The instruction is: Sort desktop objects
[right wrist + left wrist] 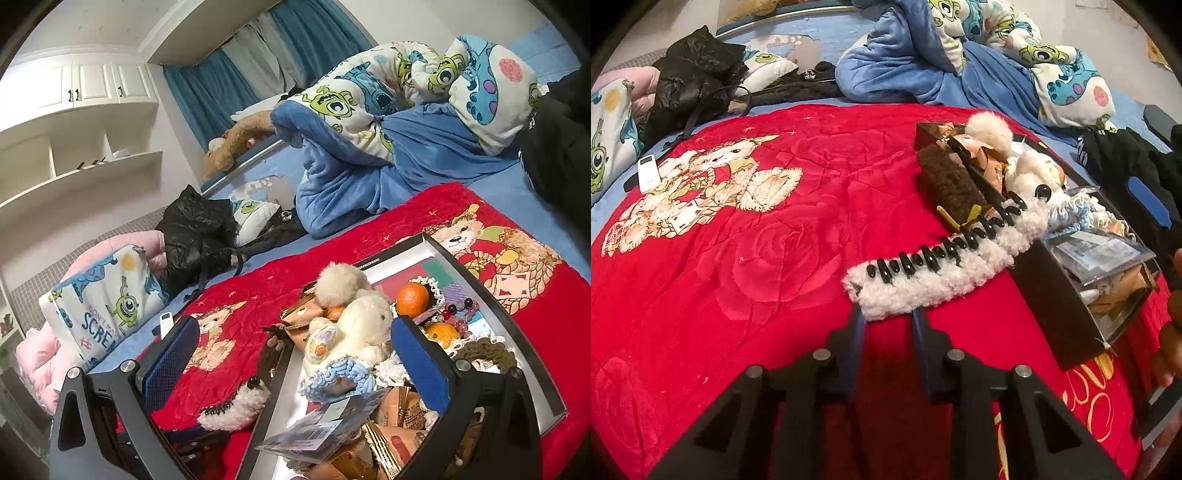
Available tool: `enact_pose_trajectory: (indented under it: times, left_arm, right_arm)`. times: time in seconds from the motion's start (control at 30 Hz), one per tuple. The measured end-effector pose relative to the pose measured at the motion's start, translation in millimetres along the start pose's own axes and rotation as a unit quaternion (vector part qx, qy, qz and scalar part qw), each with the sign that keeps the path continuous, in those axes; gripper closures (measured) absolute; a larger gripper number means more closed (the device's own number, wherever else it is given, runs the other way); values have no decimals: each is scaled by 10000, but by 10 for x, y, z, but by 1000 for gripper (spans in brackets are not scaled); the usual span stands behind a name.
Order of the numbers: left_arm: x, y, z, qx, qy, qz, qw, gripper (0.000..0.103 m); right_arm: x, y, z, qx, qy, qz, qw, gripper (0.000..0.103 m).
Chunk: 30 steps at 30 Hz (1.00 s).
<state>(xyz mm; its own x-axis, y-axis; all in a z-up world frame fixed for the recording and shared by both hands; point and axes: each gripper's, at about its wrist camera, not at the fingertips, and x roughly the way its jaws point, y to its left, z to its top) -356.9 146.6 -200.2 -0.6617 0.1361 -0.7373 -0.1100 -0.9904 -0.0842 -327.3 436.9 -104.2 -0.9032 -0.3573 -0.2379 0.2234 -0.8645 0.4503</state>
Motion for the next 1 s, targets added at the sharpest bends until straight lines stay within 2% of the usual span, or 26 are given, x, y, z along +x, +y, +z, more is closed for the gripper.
enact_pose_trajectory:
  times: [0.07, 0.23, 0.47, 0.57, 0.63, 0.7, 0.8, 0.87, 1.0]
  left_arm:
    - [-4, -17, 3, 36, 6, 12, 10000, 57]
    - [-16, -145, -6, 366, -33, 194, 9991, 41]
    - [-16, -282, 129, 776, -192, 484, 9956, 41]
    - [20, -472, 184, 1295, -246, 604, 9894, 36]
    - [78, -594, 204, 1624, -288, 823, 9829, 33]
    - [123, -643, 218, 1766, -306, 990, 9788, 33]
    - [181, -580, 251, 1629, -244, 794, 9832, 33]
    - [175, -521, 274, 1478, -250, 672, 9864, 41]
    - [197, -470, 274, 1364, -237, 599, 9886, 43]
  right_arm:
    - [3, -3, 1, 18, -4, 27, 10000, 0]
    - [-11, -9, -4, 40, -27, 53, 10000, 0]
    - [-15, -11, 3, 73, -46, 72, 9999, 0]
    - [-17, -12, 5, 74, -38, 78, 9999, 0]
    - [-17, -8, 5, 82, -33, 80, 9999, 0]
    - [-20, -4, 3, 73, -24, 89, 9999, 0]
    - [-22, 1, 0, 73, -19, 99, 9999, 0]
    - [-18, 10, -4, 64, -11, 95, 9999, 0]
    - [6, 24, -15, 32, 21, 67, 10000, 0]
